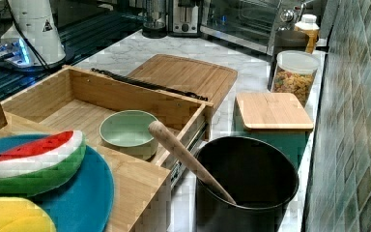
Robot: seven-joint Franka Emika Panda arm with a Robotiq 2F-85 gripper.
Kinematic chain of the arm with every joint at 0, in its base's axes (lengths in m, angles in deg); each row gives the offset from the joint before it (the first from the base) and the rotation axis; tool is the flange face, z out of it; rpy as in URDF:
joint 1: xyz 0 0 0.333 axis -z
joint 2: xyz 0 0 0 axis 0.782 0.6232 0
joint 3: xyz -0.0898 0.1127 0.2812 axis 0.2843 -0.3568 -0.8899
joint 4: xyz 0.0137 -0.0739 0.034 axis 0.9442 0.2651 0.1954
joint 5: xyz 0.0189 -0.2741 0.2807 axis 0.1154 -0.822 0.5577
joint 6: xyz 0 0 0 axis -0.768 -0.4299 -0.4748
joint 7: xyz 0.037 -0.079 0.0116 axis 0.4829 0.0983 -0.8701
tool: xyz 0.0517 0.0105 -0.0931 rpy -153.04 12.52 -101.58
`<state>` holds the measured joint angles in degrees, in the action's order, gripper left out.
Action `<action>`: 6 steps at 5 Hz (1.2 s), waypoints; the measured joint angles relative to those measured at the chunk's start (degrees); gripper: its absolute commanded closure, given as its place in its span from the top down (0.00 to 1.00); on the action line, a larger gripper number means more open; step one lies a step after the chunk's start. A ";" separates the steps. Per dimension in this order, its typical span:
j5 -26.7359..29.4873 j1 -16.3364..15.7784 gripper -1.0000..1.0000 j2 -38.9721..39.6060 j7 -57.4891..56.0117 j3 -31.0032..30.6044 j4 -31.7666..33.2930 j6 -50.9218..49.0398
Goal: Close the drawer.
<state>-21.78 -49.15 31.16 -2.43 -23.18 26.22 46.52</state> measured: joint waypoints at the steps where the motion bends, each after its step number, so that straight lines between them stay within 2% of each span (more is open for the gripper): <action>1: 0.00 0.15 0.00 0.28 0.00 0.00 0.11 0.00; 2: 0.00 0.23 0.00 0.44 -0.07 0.27 0.62 0.01; 3: 0.00 0.12 0.00 0.42 -5.88 0.25 1.62 1.75; 4: 0.00 -0.31 0.00 0.00 -13.19 -0.15 4.20 8.16; 6: -2.68 -0.45 0.00 0.45 -18.28 -3.20 7.27 9.85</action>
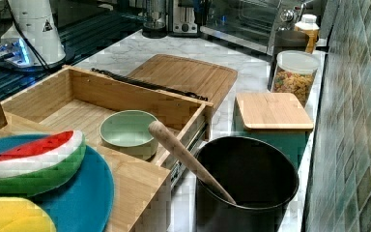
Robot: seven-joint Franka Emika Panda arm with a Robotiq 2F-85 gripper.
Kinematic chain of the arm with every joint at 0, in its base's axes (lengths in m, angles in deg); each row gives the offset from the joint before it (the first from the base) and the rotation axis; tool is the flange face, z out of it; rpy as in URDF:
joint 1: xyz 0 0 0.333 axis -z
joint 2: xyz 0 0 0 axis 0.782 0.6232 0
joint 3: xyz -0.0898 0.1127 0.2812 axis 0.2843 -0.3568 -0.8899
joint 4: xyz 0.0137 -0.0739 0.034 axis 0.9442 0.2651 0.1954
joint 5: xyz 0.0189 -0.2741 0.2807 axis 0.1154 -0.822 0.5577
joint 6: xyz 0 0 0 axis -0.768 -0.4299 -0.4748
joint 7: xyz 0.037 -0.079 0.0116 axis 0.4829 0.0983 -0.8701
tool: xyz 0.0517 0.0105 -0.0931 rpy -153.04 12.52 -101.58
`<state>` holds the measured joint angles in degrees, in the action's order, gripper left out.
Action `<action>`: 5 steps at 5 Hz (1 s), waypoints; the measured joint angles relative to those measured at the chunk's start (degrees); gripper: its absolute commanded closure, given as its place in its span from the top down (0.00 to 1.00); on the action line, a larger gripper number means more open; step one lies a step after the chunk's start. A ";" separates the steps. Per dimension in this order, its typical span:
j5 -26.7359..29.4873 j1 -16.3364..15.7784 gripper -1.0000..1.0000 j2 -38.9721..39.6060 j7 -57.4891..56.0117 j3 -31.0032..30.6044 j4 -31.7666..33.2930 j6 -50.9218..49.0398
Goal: Close the drawer.
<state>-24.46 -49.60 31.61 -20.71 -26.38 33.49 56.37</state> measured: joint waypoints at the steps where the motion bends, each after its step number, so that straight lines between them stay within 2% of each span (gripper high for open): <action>1: -7.37 -1.70 0.00 0.10 0.00 -1.22 1.01 0.91; 2: -12.80 -3.55 0.00 -0.02 0.15 -2.67 3.25 7.11; 3: -13.12 -3.91 0.00 0.44 0.08 -5.26 5.26 12.73; 5: -13.42 -5.15 0.00 2.87 0.98 -5.95 8.50 17.57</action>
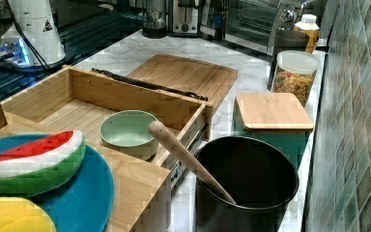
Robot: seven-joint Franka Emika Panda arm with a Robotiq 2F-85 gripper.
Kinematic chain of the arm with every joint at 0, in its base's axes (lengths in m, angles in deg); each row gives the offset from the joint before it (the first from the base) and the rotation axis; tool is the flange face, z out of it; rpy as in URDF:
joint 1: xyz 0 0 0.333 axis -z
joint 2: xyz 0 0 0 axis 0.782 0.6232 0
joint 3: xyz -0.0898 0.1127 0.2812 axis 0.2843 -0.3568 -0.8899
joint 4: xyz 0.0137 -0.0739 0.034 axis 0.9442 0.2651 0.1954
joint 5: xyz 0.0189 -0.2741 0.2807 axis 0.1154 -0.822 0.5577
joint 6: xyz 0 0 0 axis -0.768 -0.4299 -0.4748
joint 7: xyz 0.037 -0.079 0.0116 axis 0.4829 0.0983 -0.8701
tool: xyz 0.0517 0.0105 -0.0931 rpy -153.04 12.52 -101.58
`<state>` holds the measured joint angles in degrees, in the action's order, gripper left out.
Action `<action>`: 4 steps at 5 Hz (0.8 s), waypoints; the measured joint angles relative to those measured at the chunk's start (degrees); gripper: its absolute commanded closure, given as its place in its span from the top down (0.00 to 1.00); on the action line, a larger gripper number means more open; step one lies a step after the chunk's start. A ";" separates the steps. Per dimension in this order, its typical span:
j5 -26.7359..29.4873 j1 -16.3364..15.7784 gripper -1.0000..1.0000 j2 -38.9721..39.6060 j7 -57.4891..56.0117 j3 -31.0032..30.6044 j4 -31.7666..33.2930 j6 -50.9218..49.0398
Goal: Close the drawer.
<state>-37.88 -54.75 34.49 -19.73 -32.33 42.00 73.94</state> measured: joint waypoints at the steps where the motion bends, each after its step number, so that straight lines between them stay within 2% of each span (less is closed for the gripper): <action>1: -1.01 0.03 0.00 2.23 2.60 1.19 1.79 1.59; 4: -2.80 2.02 0.00 6.15 3.36 3.18 7.39 2.07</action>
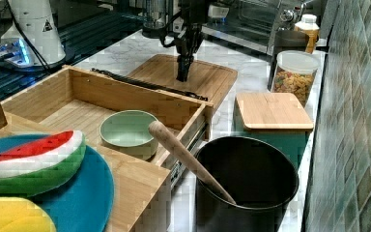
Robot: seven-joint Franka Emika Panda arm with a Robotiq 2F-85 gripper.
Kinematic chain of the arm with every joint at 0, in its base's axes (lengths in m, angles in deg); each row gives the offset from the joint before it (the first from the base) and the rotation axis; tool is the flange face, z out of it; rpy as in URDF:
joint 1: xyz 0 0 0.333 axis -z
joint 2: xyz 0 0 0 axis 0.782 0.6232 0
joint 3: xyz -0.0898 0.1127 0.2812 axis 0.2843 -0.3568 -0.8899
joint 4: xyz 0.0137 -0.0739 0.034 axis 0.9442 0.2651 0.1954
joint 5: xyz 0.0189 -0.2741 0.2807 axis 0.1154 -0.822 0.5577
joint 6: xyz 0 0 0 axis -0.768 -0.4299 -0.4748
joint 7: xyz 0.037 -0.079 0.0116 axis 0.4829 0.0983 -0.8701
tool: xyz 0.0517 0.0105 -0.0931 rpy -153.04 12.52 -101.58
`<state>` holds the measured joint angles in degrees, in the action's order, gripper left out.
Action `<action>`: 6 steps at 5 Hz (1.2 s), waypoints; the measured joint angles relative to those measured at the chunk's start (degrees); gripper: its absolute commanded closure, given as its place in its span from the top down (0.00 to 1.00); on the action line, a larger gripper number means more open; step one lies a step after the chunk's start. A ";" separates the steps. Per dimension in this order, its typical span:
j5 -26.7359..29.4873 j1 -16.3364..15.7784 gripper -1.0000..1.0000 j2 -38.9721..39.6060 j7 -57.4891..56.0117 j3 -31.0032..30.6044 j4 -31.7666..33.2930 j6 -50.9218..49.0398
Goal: Close the drawer.
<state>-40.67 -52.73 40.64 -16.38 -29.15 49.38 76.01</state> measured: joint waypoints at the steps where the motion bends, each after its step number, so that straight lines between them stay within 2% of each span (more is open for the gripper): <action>1: -1.94 0.16 0.00 -0.06 -0.06 0.36 1.34 2.04; 3: -2.10 2.62 0.00 -0.45 -8.32 1.28 1.45 3.44; 4: -1.99 5.38 0.00 -0.43 -14.38 3.57 1.45 3.44; 5: 1.40 7.92 0.00 -0.30 -20.03 6.36 1.45 3.33; 6: 1.94 11.27 0.00 -0.25 -25.09 6.83 1.01 3.55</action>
<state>-38.73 -41.46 40.39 -41.47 -22.33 50.39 79.56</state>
